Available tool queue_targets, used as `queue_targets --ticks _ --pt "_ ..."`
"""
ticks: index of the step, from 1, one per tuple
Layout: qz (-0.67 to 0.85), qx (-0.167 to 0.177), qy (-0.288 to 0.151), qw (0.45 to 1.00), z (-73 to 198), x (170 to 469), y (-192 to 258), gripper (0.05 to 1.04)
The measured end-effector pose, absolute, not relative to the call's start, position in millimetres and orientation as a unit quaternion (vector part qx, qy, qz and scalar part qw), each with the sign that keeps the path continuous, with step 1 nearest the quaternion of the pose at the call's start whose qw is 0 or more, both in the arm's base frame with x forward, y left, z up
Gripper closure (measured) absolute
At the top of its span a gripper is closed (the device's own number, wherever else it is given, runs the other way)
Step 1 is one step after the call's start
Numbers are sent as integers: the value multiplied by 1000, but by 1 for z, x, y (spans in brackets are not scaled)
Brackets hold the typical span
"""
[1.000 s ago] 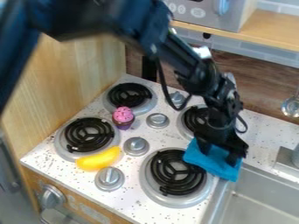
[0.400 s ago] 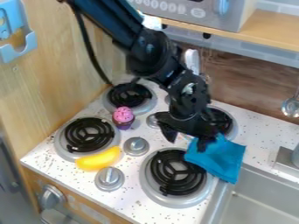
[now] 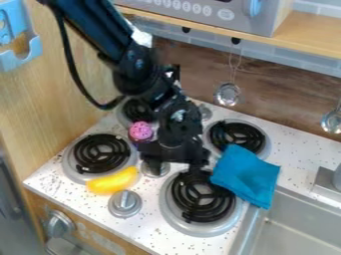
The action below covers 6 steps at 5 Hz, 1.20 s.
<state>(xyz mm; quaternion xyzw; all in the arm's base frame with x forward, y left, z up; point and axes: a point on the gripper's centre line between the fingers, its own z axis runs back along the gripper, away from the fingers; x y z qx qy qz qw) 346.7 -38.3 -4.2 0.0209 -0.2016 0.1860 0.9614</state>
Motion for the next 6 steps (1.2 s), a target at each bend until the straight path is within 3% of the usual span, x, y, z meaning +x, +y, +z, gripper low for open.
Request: queue_targets --ticks 2,4,6 --pt "359 68 -203 908 -25 329 21 83" --pt "582 28 -253 772 -14 304 45 83" --pt "654 21 -254 713 -12 303 48 83"
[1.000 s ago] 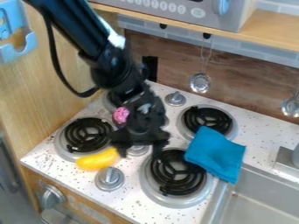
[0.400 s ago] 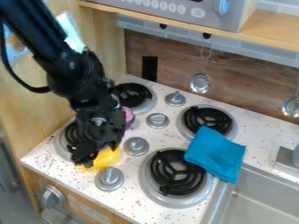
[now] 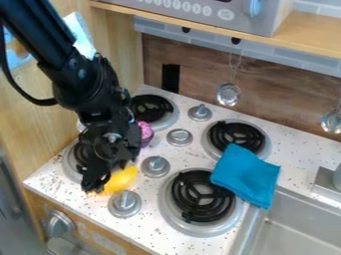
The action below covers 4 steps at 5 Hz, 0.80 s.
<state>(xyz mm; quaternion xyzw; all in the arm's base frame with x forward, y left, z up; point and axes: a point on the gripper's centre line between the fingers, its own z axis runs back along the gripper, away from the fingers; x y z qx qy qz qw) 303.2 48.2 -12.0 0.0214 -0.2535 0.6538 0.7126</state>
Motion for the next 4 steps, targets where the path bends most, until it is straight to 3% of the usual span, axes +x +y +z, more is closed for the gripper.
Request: queue_targets --ticks 4 --pt "740 -49 -168 649 -41 320 70 83"
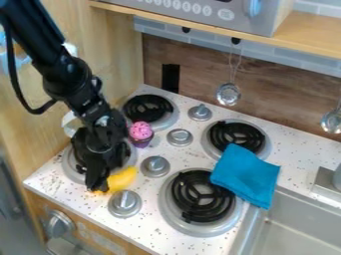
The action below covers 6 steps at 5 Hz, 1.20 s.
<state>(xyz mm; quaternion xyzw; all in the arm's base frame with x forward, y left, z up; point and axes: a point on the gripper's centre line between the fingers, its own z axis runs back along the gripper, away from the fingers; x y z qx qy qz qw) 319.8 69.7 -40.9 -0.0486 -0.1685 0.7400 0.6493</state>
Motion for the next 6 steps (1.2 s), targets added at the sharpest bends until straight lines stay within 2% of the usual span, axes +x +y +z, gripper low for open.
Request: queue_targets --ticks 2,4,5,6 --pt "774 -75 -121 618 -54 312 77 83" --pt "775 -73 -104 619 -62 319 76 83" --pt "769 -70 -98 628 -64 322 73 124" --pt "755 -67 -108 643 -63 333 71 271"
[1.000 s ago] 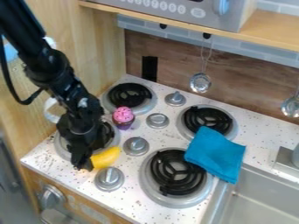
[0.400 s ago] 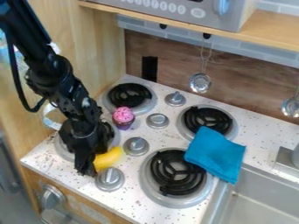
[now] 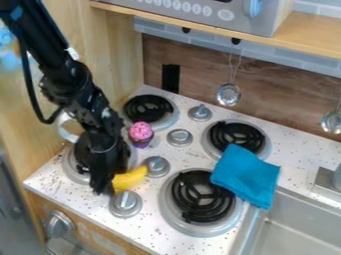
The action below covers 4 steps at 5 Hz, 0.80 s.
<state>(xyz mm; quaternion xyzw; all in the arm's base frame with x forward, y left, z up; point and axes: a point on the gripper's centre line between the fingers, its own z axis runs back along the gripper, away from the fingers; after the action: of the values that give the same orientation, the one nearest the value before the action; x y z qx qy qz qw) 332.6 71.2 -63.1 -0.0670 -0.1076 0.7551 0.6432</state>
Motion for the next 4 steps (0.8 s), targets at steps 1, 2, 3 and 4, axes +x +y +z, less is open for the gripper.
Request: queue_targets --ticks 1,2,3,4 --pt "765 -76 -125 627 -62 348 68 511" --pt "762 -76 -129 630 -60 349 67 534" --pt "756 -89 -129 636 -50 342 63 534" --pt "746 -119 -140 640 -33 347 59 534"
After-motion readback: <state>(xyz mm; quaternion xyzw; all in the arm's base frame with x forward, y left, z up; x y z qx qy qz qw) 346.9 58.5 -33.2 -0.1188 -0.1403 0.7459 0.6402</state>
